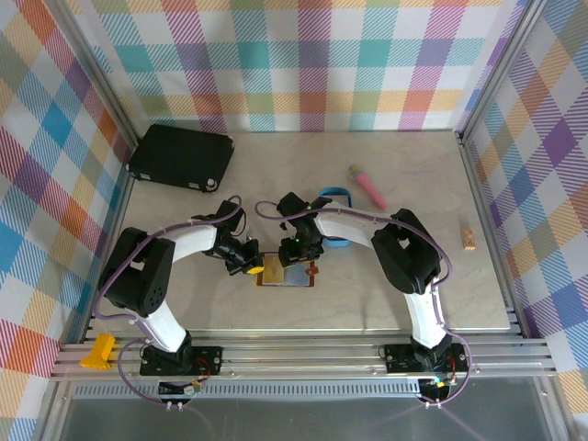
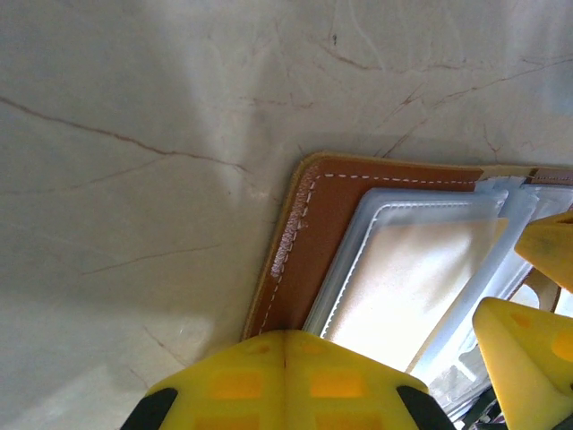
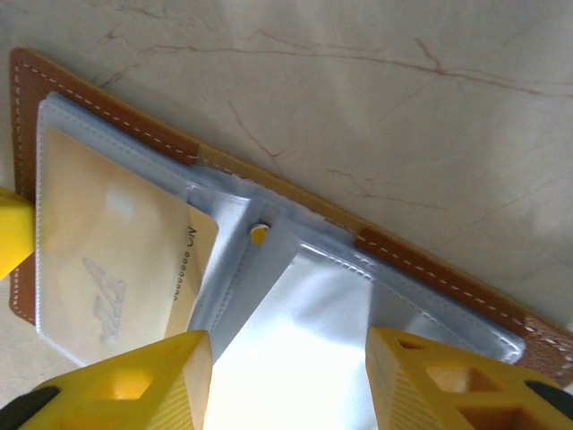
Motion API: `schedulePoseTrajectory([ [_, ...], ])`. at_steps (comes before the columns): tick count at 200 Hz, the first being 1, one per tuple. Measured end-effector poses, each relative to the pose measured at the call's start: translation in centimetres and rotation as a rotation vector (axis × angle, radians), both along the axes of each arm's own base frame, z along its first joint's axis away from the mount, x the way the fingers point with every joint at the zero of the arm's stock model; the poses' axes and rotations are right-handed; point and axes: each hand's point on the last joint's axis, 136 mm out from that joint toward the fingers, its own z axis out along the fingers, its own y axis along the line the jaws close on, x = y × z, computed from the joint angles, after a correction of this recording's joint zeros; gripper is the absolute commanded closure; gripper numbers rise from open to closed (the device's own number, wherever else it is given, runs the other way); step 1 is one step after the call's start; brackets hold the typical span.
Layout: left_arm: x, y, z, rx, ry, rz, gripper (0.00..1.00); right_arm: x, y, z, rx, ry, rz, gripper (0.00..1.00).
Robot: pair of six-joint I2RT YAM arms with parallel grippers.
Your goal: Put the credit cards into the card holder
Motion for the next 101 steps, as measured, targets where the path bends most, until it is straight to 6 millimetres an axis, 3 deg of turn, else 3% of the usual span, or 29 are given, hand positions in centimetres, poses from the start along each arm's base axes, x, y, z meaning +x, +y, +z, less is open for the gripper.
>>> schedulePoseTrajectory([
  [101, 0.0, 0.0, 0.0, 0.000, 0.000, 0.000, 1.00, -0.5, 1.8, 0.7, 0.093, 0.069, -0.059, 0.52],
])
